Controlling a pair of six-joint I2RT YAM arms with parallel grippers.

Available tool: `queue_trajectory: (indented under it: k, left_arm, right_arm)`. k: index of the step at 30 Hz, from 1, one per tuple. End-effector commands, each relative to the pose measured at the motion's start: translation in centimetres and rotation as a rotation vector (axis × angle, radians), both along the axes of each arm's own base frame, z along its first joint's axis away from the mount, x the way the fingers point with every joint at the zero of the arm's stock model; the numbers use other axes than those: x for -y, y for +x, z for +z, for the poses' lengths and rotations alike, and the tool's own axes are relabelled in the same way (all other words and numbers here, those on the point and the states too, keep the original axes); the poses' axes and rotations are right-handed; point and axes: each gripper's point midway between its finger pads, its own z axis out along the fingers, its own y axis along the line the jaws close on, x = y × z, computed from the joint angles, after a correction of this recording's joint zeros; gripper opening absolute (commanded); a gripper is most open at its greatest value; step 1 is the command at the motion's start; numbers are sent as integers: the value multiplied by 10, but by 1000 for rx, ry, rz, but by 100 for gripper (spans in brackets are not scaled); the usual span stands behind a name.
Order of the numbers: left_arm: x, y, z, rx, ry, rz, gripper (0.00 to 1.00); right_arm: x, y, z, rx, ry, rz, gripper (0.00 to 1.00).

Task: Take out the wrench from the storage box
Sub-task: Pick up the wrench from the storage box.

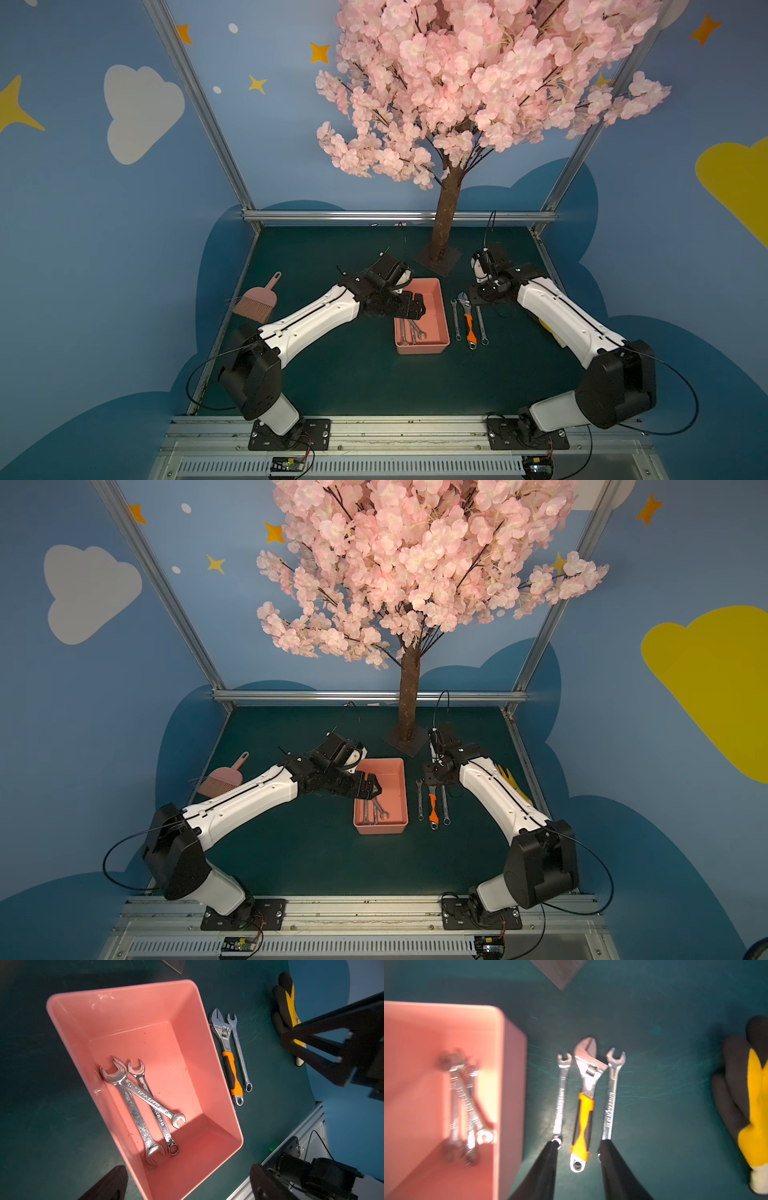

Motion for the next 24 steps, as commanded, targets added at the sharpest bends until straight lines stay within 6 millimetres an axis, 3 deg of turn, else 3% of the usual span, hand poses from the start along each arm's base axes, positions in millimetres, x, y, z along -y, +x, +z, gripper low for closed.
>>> queue_trajectory:
  k: [1, 5, 9, 16, 24]
  left_arm:
    - [-5, 2, -12, -28, 73, 112, 92]
    - [0, 5, -23, -39, 113, 175, 89]
    - [6, 9, -40, -61, 163, 226, 89]
    - [2, 14, -72, -73, 267, 330, 81]
    - [-1, 25, -93, -65, 333, 445, 48]
  right_arm:
    - [-18, -15, 15, 48, 136, 54, 51]
    - [-23, -23, 29, 140, 252, 48, 57]
    - [-23, -29, 38, 221, 300, 83, 71]
    - [-24, -35, 37, 185, 353, 107, 80]
    - [-14, -32, 35, 171, 357, 75, 83]
